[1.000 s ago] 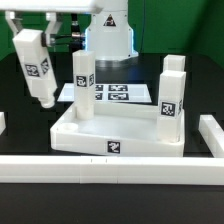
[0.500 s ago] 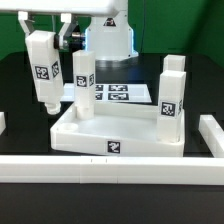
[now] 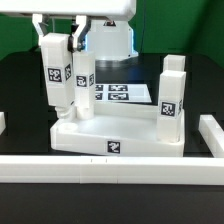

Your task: Assemble desk

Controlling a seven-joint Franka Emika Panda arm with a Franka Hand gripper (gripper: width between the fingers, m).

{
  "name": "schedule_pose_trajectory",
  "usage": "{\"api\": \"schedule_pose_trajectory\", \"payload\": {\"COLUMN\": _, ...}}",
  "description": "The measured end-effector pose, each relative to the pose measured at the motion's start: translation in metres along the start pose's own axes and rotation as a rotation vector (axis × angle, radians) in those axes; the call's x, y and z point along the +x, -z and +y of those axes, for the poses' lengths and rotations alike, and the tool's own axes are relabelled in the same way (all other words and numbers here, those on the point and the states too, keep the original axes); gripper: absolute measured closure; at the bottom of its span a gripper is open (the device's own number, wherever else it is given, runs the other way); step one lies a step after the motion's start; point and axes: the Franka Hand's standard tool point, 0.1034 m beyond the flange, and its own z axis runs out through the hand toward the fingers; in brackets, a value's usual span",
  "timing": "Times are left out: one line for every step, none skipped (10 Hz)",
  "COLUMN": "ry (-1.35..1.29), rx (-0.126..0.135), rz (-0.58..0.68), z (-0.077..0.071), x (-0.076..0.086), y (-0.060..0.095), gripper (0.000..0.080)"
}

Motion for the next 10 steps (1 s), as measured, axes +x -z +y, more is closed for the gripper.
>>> {"api": "schedule_pose_trajectory", "payload": {"ry": 0.000, "rx": 0.000, "rz": 0.002, "z": -0.001, "x": 0.000, "y": 0.000, "gripper": 0.0509}}
{"api": "schedule_pose_trajectory", "payload": {"ry": 0.008, "rx": 0.000, "rz": 0.011, "z": -0.006, "x": -0.004, "y": -0.002, "gripper": 0.0509}}
{"api": "schedule_pose_trajectory", "payload": {"ry": 0.019, "rx": -0.002, "rz": 0.010, "z": -0.007, "x": -0.008, "y": -0.006, "gripper": 0.0509}}
{"api": "schedule_pose_trajectory", "payload": {"ry": 0.028, "rx": -0.008, "rz": 0.011, "z": -0.006, "x": -0.009, "y": -0.008, "gripper": 0.0509}}
{"api": "schedule_pose_trajectory", "payload": {"ry": 0.028, "rx": -0.008, "rz": 0.012, "z": -0.006, "x": -0.009, "y": -0.008, "gripper": 0.0509}}
{"api": "schedule_pose_trajectory", "payload": {"ry": 0.030, "rx": -0.011, "rz": 0.029, "z": -0.005, "x": -0.007, "y": -0.008, "gripper": 0.0509}}
{"api": "schedule_pose_trajectory", "payload": {"ry": 0.031, "rx": -0.013, "rz": 0.035, "z": -0.005, "x": -0.007, "y": -0.009, "gripper": 0.0509}}
{"api": "schedule_pose_trajectory", "payload": {"ry": 0.033, "rx": -0.018, "rz": 0.060, "z": -0.004, "x": -0.006, "y": -0.009, "gripper": 0.0509}}
{"api": "schedule_pose_trajectory", "payload": {"ry": 0.034, "rx": -0.019, "rz": 0.053, "z": -0.003, "x": -0.011, "y": -0.010, "gripper": 0.0509}}
{"api": "schedule_pose_trajectory", "payload": {"ry": 0.033, "rx": -0.020, "rz": 0.049, "z": -0.001, "x": -0.016, "y": -0.010, "gripper": 0.0509}}
